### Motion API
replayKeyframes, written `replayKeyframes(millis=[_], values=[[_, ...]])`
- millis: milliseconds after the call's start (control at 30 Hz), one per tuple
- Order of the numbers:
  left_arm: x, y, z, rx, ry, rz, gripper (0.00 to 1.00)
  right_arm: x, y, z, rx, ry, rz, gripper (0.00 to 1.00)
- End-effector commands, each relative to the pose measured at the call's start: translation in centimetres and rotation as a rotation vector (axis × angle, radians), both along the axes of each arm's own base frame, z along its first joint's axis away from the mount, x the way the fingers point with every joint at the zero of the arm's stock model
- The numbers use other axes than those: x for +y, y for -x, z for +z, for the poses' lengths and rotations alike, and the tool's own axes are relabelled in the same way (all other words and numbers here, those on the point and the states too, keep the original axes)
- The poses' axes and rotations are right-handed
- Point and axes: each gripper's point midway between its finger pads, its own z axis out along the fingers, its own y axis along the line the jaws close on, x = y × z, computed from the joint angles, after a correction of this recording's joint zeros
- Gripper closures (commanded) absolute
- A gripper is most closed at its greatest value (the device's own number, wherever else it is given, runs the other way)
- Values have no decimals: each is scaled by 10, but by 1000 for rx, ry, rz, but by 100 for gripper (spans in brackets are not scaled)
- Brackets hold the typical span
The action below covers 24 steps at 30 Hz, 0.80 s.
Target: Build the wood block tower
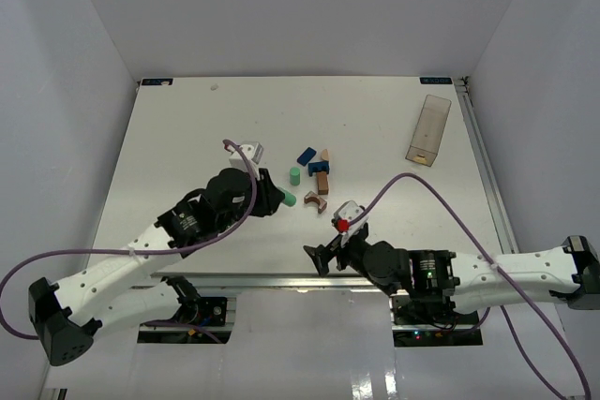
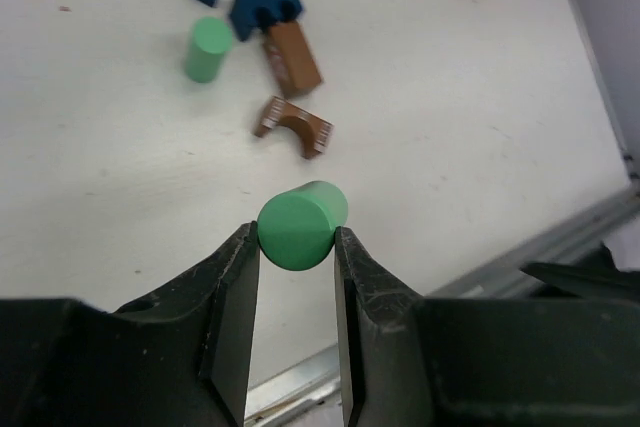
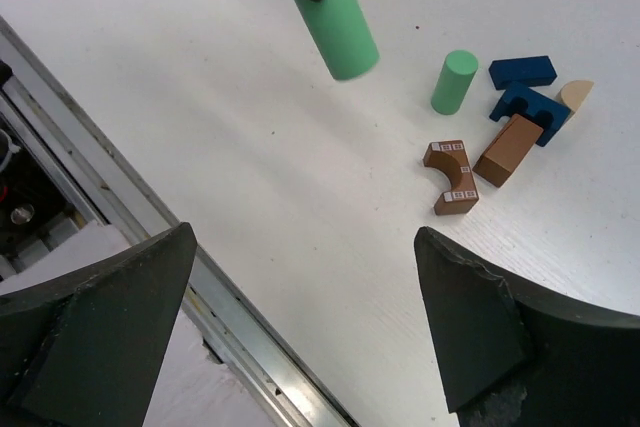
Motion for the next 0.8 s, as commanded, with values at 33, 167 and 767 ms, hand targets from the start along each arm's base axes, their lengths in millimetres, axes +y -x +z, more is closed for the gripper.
replayKeyframes(millis=[33, 167, 767], values=[[55, -50, -24, 29, -256, 255, 100, -30, -10, 11, 33, 6, -110, 3], [55, -81, -57, 85, -375, 300, 100, -44, -13, 11, 48, 6, -157, 3], [38, -158, -123, 113, -576, 320, 100, -66, -12, 10, 71, -83, -154, 3]])
